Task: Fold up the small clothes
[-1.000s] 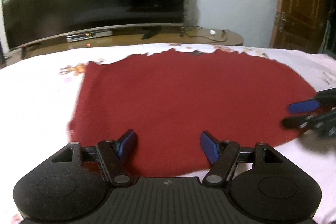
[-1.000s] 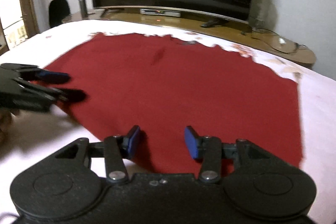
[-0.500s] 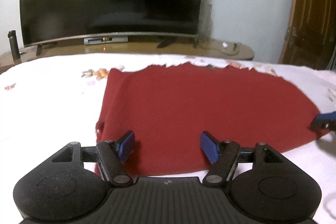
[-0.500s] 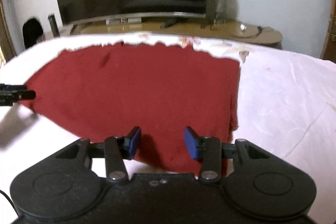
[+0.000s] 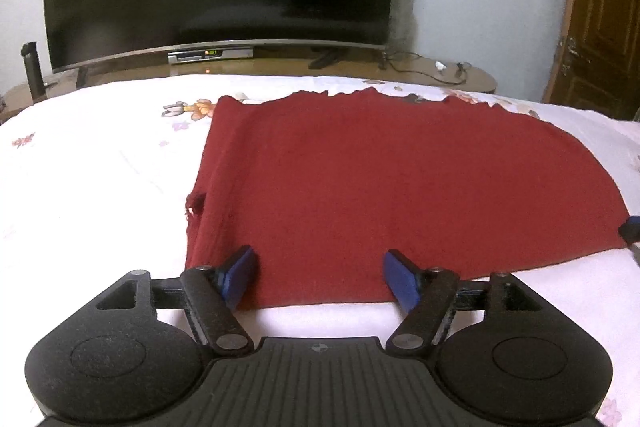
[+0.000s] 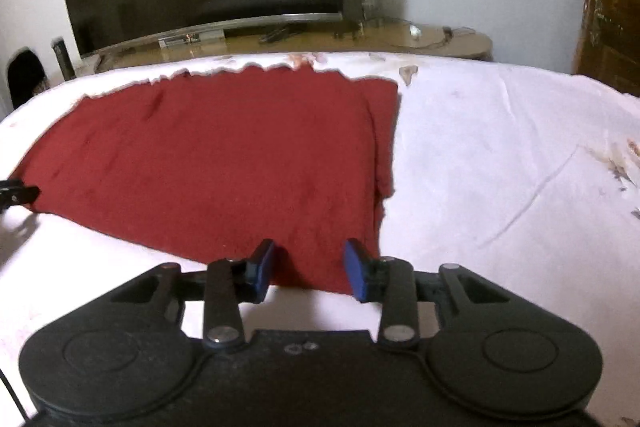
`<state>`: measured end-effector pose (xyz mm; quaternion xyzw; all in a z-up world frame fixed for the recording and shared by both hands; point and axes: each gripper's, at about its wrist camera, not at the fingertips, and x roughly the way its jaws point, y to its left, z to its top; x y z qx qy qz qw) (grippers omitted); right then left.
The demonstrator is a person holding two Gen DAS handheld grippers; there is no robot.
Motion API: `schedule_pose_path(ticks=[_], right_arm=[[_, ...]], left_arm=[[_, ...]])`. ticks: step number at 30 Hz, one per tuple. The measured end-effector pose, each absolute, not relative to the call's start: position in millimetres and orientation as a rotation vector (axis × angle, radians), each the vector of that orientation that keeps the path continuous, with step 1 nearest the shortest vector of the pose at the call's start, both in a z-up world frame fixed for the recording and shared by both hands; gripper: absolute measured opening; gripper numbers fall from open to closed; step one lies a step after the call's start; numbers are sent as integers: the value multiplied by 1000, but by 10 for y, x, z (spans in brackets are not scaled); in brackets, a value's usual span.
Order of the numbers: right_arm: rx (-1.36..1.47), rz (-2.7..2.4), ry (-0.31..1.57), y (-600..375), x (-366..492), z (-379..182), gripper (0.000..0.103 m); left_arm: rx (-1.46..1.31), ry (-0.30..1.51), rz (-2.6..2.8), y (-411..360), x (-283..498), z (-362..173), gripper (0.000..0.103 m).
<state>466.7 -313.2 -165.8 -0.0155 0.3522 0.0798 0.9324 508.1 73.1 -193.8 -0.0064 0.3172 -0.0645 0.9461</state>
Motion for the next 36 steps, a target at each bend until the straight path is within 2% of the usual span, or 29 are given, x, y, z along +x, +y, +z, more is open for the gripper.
schedule_pose_path(ticks=[6,10,16,29,35,36], right_arm=[[-3,138,741,-3099,4696,-1589,41],[41,127,699,-3132,4544,-1457,48],[88,154,681,-3017,4475,-1391,48],[94,206,688,-2736,4651,-1302,48],[101,113,761,-2841,4793,-1455,48],[107,76,807,-2911,4858,-1542,44]], left_arm=[[-121,636,-90,819,4920,-1753,72],[-394,672,-106,1068,4767,-1772,72],[-766,681,-71,1354,4768,-2106,72],[-772,653,-63,1320,4737,-2147,72],[-776,649,-79,1351,4762,-2155,72],[-776,650,-80,1352,4763,-2155,72]])
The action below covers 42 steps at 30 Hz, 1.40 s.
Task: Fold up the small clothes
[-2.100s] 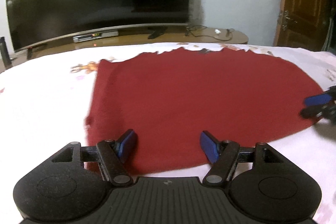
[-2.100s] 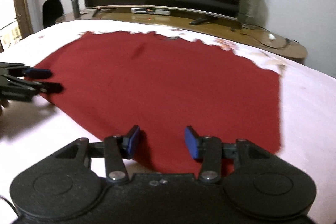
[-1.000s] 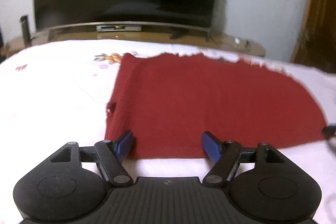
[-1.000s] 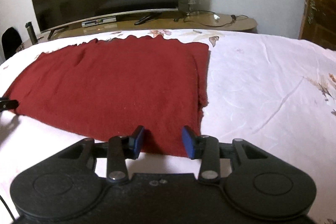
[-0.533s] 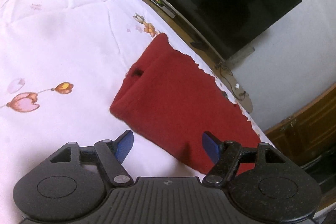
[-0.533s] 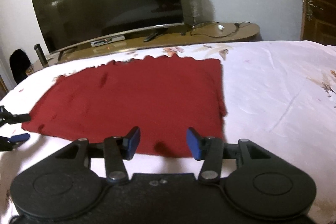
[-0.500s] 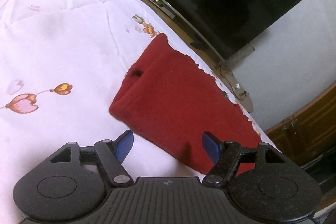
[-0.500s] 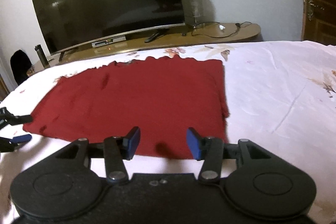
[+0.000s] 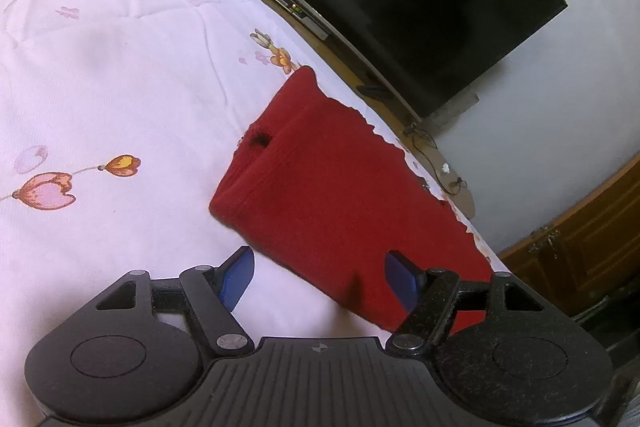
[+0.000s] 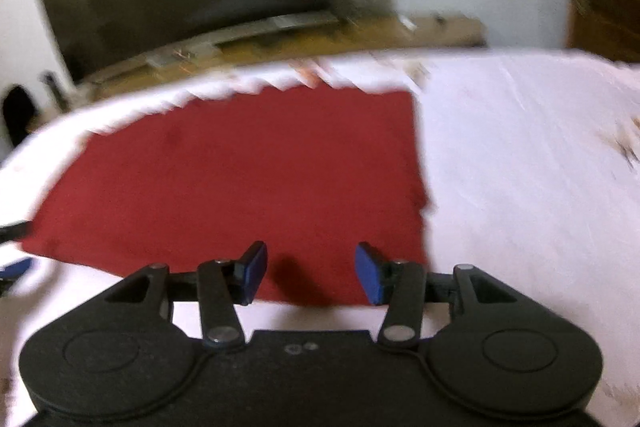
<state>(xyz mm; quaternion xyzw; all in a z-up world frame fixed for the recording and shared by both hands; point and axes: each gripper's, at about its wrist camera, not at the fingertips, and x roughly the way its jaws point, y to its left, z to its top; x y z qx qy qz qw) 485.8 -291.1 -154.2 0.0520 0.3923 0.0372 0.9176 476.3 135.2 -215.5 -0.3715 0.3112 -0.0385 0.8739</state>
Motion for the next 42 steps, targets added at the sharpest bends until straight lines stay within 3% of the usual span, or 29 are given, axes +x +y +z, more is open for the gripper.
schedule_pose_path(ticks=[21,27,29,30,31,34,36,37,38,42], right_arm=[[203,179,709,-2836,4812,-1319,47],[191,196,713,-2778,4875,-1315,47],[190,202,717,-2745,4911,-1320,47],[188,207,716,-2720,4932,-1317,47],[185,215,716,-2688,4946,-1312,47],[168,241,712,-2584,5008,-1303,46],[161,261,715,-2521,5067,-1307,38],[153,276,722,-2474,5112,-1309,20],[143,294,731,-2425,5159,-1308,12],[96,354,711,-2168,5361,-1232,8]], left_arm=[[-982,581,-96,1468,4854,-2280,71],[-999,603,-65,1543,5033,-2323,53],[-1013,601,-51,1593,5171,-2363,39],[-1002,613,-24,1593,5218,-2393,23],[-1004,617,-9,1596,5239,-2428,16],[-1007,609,-31,1622,5246,-2465,14],[-1018,573,-32,1643,5184,-2437,8],[-1009,542,-44,1623,5141,-2396,8],[-983,522,-56,1601,5115,-2346,8],[-961,557,-46,1599,5170,-2437,8]])
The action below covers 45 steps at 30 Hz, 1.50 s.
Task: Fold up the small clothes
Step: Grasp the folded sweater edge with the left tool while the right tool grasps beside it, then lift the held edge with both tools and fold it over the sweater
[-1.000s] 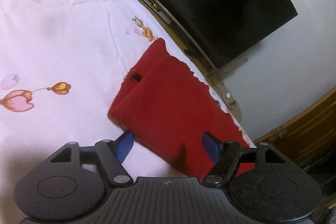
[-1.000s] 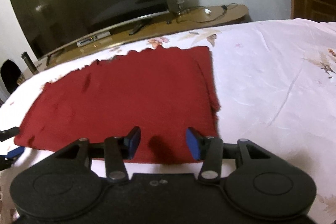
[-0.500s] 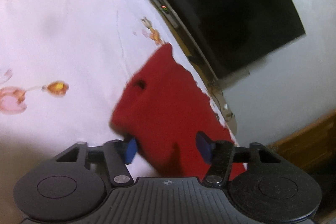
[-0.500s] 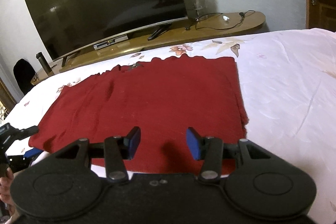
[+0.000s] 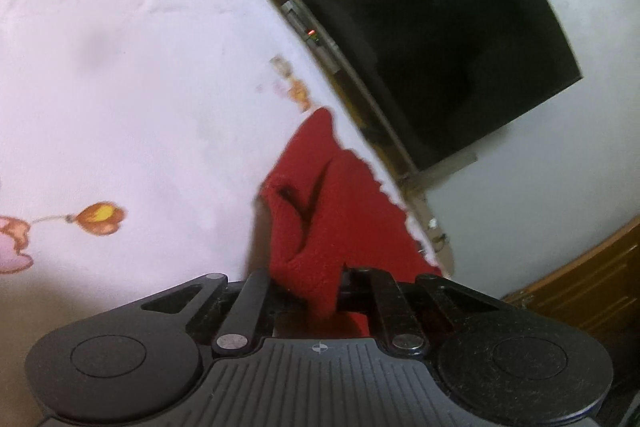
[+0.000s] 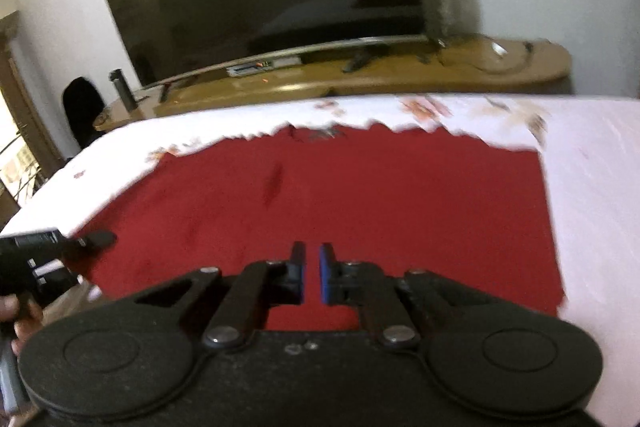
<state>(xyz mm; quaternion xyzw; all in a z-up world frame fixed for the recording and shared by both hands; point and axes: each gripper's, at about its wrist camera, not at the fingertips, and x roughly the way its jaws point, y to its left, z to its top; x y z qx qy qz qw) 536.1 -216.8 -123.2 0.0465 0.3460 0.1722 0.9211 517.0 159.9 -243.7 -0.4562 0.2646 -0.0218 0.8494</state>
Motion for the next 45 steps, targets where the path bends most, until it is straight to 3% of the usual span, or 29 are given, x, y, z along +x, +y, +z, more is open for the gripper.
schedule_pose_path(ticks=[5,9,14,23,30,35,41,43,45], right_arm=[[81,392,703,-1850,5701,-1281,8],[1,368,805,-1693,5858,-1613,4],[10,377,749,-1731,5808,-1691,4],[106,371,734,-1845,5772,-1730,3],[333,380,786,-2172,5858,-1710,1],[590,264,726,-3009,5544,-1629,10],[946,124,653,-4145,5003,-1755,26],[1031,94,602,-4373,4804,-1765,51],[1049,85,559,-4476,4654,-1724,62]], left_arm=[[-979,544,-67,1650,5172,-2481,8],[-975,537,-80,1667,5230,-2459,8],[-903,515,-134,1670,5231,-2337,8],[-693,434,-232,1388,5349,-1620,8],[-457,397,-490,538,5619,-963,8],[-299,501,-663,-388,5832,-1009,8],[-285,772,-802,-1284,6073,-1805,9],[-288,788,-809,-1333,6008,-2005,9],[-365,793,-813,-1238,6067,-2025,9]])
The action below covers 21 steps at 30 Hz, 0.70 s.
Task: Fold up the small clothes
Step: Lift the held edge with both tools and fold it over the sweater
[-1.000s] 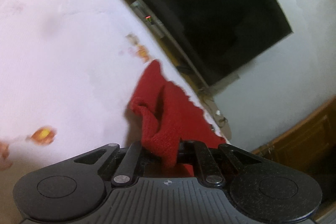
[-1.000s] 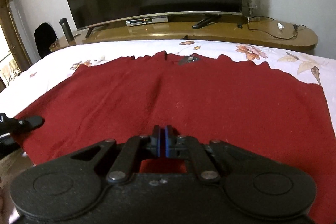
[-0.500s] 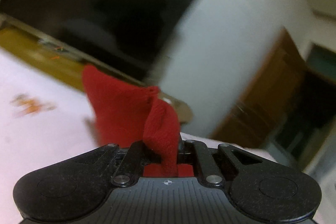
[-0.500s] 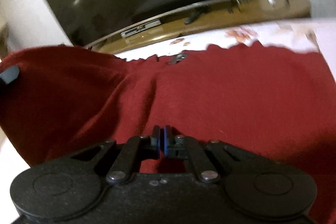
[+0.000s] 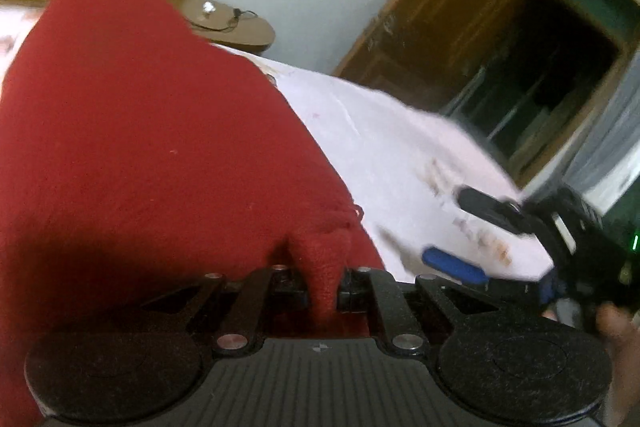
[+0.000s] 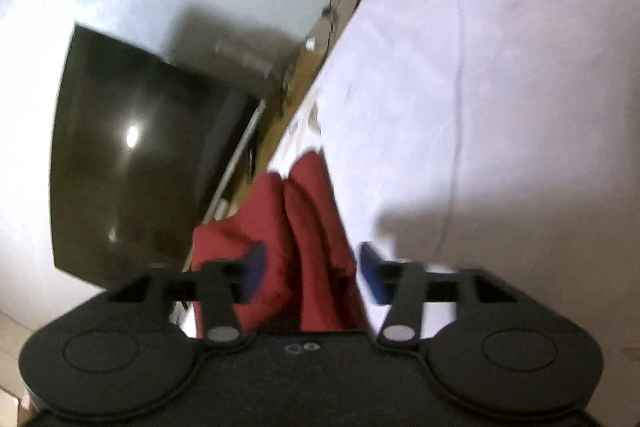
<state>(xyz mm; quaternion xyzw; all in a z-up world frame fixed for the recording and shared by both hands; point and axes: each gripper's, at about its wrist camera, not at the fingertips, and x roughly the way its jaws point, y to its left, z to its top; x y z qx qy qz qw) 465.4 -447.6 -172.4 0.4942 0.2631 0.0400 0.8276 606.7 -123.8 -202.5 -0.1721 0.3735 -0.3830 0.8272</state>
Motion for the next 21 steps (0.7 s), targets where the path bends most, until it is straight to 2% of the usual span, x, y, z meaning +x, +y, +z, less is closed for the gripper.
schedule_pose_path(ticks=[6,7,8,10,12,17,21], right_arm=[[1067,182,546,-4394,4580,-1622,62],[1059,206,564,-4323,4608,-1615,62],[1047,219,578,-4269,4642,-1604,62],[1015,224,600,-4136,4697,-1602,63],[1020,219,620,-4093,4696,-1614,63],[1063,216,647,-4073,4726,-1705,64],[1071,241,667,-4027,4748,-1780,63]], left_arm=[[-323,777,-825,-1256,6020,-1943,9],[-306,789,-811,-1248,6044,-1956,12],[-291,799,-803,-1243,6020,-1948,19],[-300,773,-844,-1214,5974,-1844,68],[-293,712,-853,-1049,5855,-1702,82],[-320,621,-725,-439,5608,-1545,82],[-406,648,-522,34,5727,-1650,82]])
